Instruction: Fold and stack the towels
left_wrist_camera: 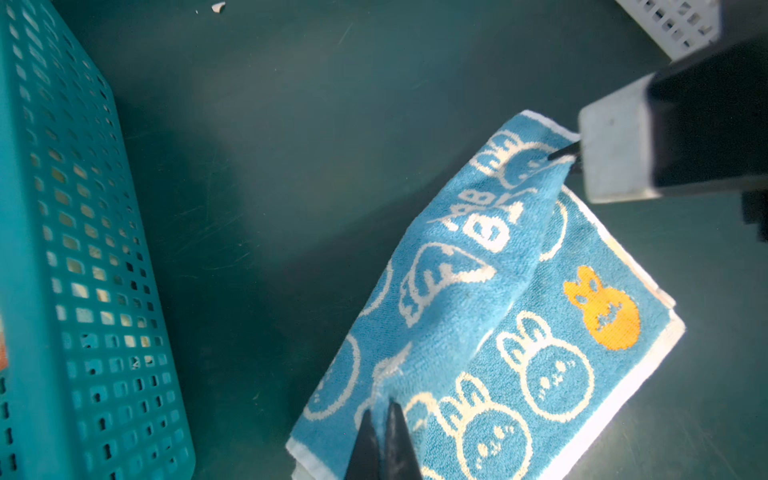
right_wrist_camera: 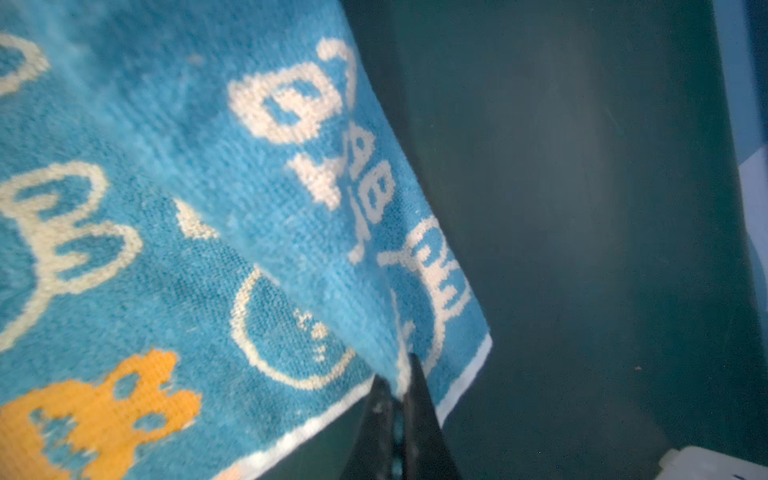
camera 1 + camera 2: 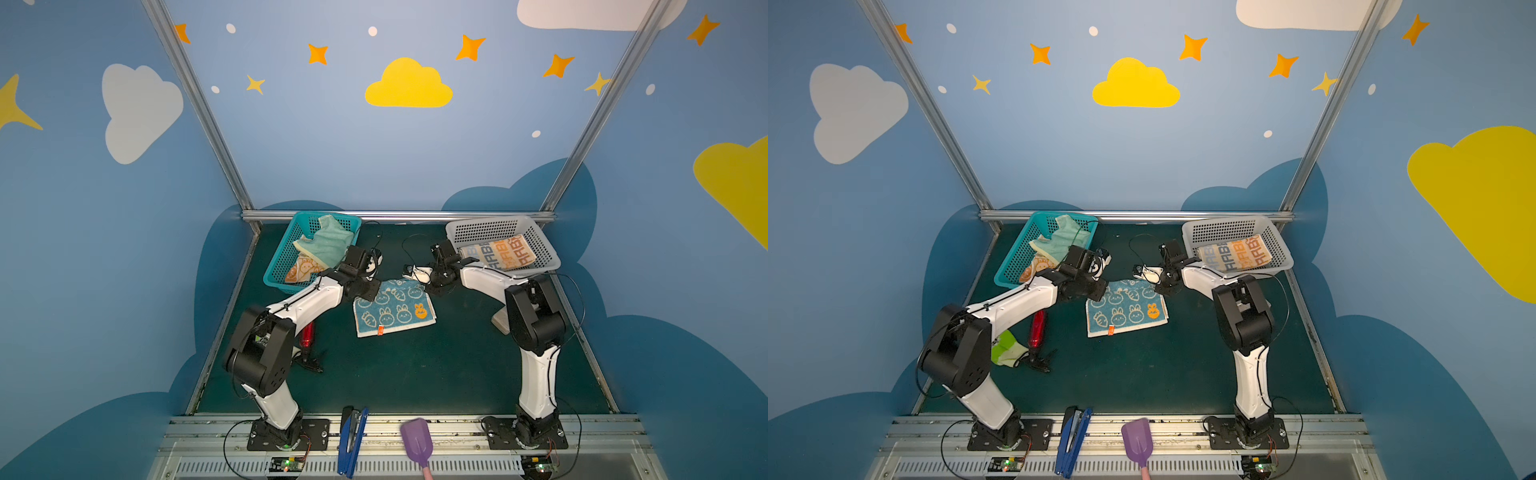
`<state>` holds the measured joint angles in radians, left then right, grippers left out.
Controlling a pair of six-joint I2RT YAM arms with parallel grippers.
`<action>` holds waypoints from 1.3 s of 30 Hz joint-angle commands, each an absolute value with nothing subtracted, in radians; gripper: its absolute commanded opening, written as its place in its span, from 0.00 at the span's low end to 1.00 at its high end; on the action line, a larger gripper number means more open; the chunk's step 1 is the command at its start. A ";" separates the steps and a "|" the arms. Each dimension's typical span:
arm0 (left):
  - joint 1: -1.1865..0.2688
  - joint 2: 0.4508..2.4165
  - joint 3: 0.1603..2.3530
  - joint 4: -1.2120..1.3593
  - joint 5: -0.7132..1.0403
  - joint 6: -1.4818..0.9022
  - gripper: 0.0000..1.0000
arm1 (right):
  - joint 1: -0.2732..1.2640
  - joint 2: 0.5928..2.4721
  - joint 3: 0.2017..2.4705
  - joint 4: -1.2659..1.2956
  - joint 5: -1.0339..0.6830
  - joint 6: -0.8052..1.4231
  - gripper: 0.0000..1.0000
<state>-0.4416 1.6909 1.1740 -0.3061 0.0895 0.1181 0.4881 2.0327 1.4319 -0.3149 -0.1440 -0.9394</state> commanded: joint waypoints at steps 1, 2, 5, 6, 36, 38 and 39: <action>-0.446 1.629 1.180 -0.334 0.073 0.128 0.04 | 0.488 1.928 1.412 -0.362 -0.158 -0.948 0.00; -0.448 1.619 1.173 -0.333 0.069 0.126 0.04 | 0.489 1.910 1.404 -0.374 -0.157 -0.950 0.00; -0.461 1.591 1.142 -0.328 0.047 0.121 0.04 | 0.500 1.857 1.376 -0.409 -0.157 -0.951 0.00; -0.464 1.584 1.132 -0.328 0.037 0.120 0.04 | 0.503 1.841 1.367 -0.425 -0.157 -0.949 0.00; -0.609 1.448 0.826 -0.259 -0.009 -0.014 0.34 | 0.636 1.799 1.188 -0.650 -0.092 -0.794 0.04; -0.622 1.434 0.818 -0.275 -0.015 -0.025 0.40 | 0.638 1.799 1.191 -0.666 -0.092 -0.783 0.15; -0.629 1.422 0.808 -0.280 -0.020 -0.034 0.45 | 0.640 1.796 1.194 -0.678 -0.098 -0.777 0.19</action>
